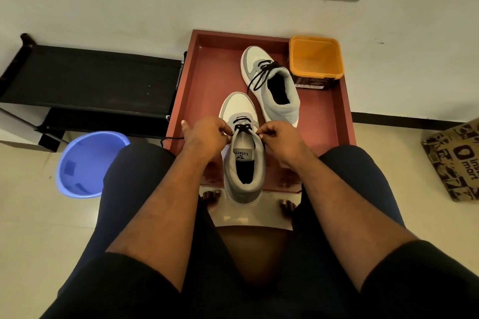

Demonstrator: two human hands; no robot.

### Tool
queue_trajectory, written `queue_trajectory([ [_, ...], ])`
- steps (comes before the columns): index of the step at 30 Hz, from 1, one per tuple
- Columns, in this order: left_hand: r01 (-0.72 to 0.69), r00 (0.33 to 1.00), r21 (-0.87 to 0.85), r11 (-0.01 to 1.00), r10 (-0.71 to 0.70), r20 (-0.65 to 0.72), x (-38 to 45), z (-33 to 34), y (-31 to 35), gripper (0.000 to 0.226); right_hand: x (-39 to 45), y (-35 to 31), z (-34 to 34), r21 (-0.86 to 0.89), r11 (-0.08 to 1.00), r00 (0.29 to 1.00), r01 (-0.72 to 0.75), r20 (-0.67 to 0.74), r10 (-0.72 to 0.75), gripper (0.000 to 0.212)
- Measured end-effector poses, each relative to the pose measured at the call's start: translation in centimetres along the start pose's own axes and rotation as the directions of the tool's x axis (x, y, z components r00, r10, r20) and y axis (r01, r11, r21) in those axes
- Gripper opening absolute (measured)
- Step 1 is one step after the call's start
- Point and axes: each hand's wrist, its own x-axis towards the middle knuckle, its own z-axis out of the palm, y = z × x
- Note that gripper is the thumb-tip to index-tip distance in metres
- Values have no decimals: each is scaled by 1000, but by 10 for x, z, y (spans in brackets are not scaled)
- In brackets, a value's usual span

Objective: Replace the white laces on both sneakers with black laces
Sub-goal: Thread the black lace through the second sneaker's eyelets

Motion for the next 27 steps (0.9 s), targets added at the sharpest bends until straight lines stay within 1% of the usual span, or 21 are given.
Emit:
queue_trajectory([
  [2, -2, 1000, -62, 998, 0, -21, 0, 0, 0, 8, -1, -3, 0, -24, 1000, 999, 18, -42, -19, 11],
  [4, 26, 998, -152, 988, -34, -51, 1, -2, -4, 8, -1, -1, 0, -41, 999, 996, 29, -87, -33, 10],
  [5, 47, 997, -157, 986, -56, -54, 0, -4, -5, 9, -1, 0, -1, -47, 998, 994, 36, -101, -40, 10],
  [9, 89, 995, -162, 983, -94, -22, -4, -5, -4, 20, -3, 1, -3, -118, 991, 991, 56, -112, -69, 11],
  [10, 92, 996, -187, 978, -94, -6, -5, -6, -4, 18, -3, 1, -4, -123, 990, 990, 63, -116, -77, 10],
  [11, 81, 997, -262, 962, -79, 20, -9, -10, -4, 11, -3, 0, -6, -125, 990, 988, 71, -128, -87, 10],
  [12, 54, 998, -377, 925, -35, 56, -15, -16, -4, 3, -4, 0, -8, -117, 990, 985, 78, -147, -94, 9],
  [13, 28, 993, -504, 863, 34, 113, -21, -24, -3, 12, -5, -2, -9, -95, 992, 980, 85, -172, -100, 8],
  [14, 17, 973, -623, 782, 130, 189, -28, -34, -2, 21, -8, -5, -11, -66, 993, 974, 98, -198, -109, 7],
  [15, -1, 940, -704, 710, 241, 241, -35, -42, 1, 27, -9, -8, -13, -32, 993, 968, 117, -222, -121, 6],
  [16, -20, 907, -767, 641, 334, 256, -41, -49, 4, 30, -12, -13, -13, 19, 991, 963, 135, -238, -127, 6],
  [17, -44, 884, -825, 563, 406, 230, -44, -51, 7, 31, -14, -18, -13, 107, 985, 965, 135, -241, -107, 6],
  [18, -62, 880, -872, 486, 439, 182, -47, -52, 9, 31, -18, -24, -13, 237, 965, 974, 113, -220, -60, 7],
  [19, -83, 888, -904, 419, 443, 123, -45, -51, 9, 30, -22, -30, -11, 393, 916, 986, 73, -168, -7, 8],
  [20, -94, 903, -925, 369, 422, 77, -43, -48, 9, 28, -26, -36, -9, 550, 835, 996, 20, -88, 34, 11],
  [21, -109, 918, -934, 341, 395, 37, -39, -44, 8, 26, -30, -42, -8, 674, 738, 999, -32, -4, 48, 15],
  [22, -124, 934, -934, 335, 358, 4, -35, -42, 7, 24, -32, -45, -7, 755, 651, 997, -78, 66, 43, 18],
  [24, -164, 962, -919, 359, 265, -68, -28, -38, 5, 22, -35, -49, -5, 832, 532, 984, -157, 180, 10, 18],
  [25, -180, 971, -911, 372, 217, -103, -25, -36, 5, 22, -37, -51, -4, 838, 510, 973, -194, 232, -11, 15],
  [27, -191, 981, -901, 388, 100, -165, -21, -33, 6, 24, -39, -53, -3, 820, 528, 956, -221, 290, -50, 9],
])
